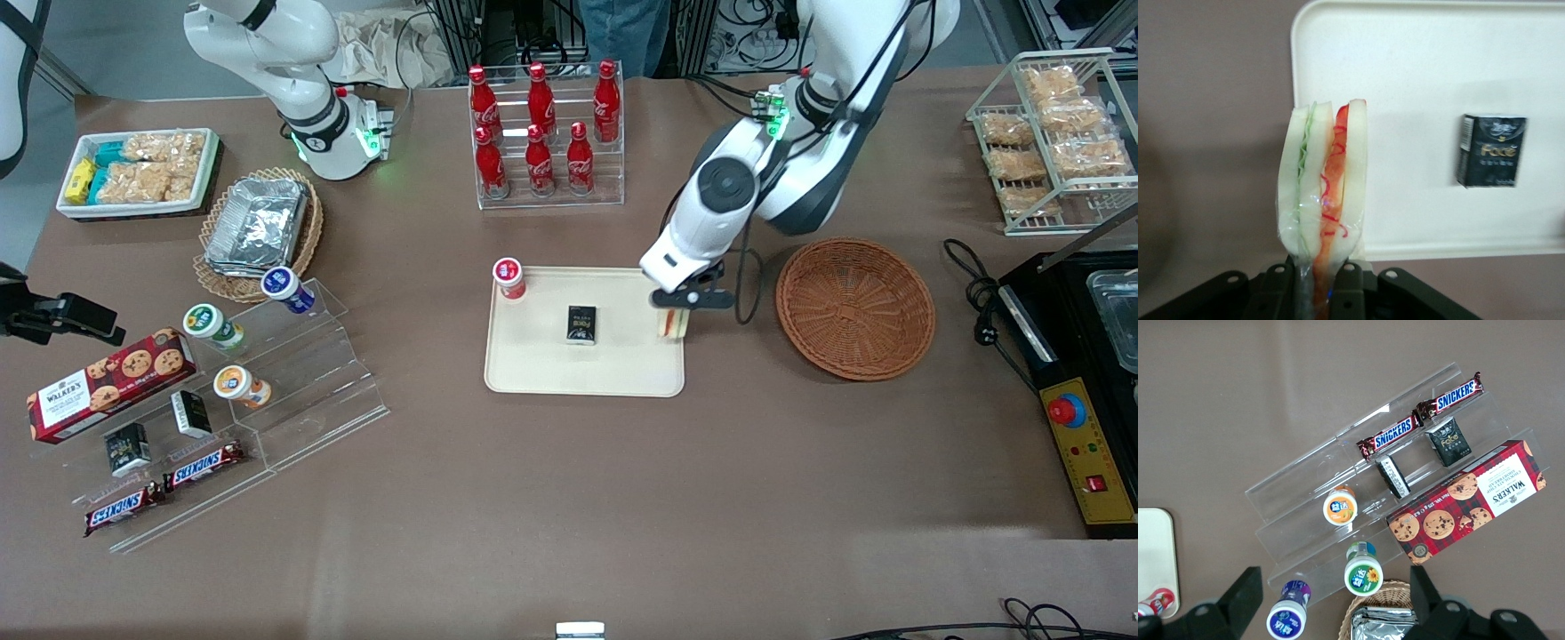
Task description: Place sandwich from basket to tray
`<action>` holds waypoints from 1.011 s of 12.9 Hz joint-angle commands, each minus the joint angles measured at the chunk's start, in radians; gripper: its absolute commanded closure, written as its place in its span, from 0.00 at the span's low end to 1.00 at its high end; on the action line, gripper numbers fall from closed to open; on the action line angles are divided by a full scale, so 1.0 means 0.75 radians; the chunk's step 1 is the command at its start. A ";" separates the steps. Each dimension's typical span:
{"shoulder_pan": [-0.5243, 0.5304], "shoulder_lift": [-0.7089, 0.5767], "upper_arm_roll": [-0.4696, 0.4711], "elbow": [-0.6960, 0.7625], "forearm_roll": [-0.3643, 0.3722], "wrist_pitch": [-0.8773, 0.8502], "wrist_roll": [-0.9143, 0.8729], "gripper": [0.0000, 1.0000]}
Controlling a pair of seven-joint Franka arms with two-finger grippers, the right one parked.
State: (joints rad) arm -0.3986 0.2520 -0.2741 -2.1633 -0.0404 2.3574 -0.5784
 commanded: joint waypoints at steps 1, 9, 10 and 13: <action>-0.002 0.108 0.003 0.029 0.088 0.058 -0.031 1.00; -0.021 0.192 0.005 0.082 0.260 0.097 -0.027 0.00; -0.013 0.153 0.003 0.090 0.260 0.084 -0.033 0.00; 0.018 -0.110 0.008 0.129 0.232 -0.125 -0.179 0.00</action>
State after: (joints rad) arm -0.3978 0.3238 -0.2695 -2.0682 0.1327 2.3826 -0.6385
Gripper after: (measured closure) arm 0.084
